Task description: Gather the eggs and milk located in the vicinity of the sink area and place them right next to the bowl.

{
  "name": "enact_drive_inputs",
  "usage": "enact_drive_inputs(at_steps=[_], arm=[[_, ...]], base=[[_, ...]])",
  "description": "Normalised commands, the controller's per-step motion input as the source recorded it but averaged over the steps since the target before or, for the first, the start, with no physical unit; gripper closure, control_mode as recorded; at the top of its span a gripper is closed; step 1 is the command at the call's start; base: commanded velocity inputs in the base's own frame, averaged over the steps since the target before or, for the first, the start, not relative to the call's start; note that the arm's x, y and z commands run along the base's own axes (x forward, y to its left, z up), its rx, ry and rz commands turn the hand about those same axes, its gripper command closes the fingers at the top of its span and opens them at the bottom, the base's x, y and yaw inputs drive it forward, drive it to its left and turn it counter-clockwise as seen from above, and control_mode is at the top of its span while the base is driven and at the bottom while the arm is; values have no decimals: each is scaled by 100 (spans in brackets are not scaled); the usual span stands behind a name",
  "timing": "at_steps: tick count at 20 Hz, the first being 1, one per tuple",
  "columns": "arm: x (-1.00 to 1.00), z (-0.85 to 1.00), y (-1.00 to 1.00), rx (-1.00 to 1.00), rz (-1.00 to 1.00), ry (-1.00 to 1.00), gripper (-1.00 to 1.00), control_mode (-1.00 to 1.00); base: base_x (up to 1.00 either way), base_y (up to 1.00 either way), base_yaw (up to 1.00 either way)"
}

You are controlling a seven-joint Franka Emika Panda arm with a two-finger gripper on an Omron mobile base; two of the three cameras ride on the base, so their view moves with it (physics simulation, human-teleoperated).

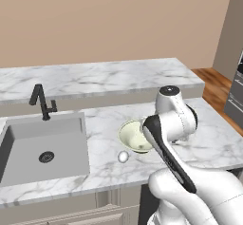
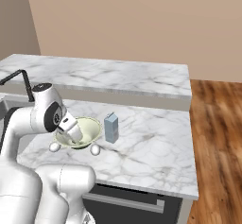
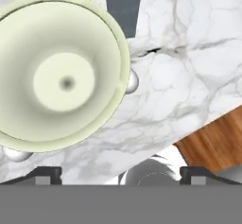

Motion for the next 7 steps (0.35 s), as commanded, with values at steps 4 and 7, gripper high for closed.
enact_drive_inputs(at_steps=[4,7], arm=[[-11,38,-98,2,21,0,-100,-100],[-10,38,-79,4,23,0,-100,-100]], base=[[0,0,0],[0,0,0]])
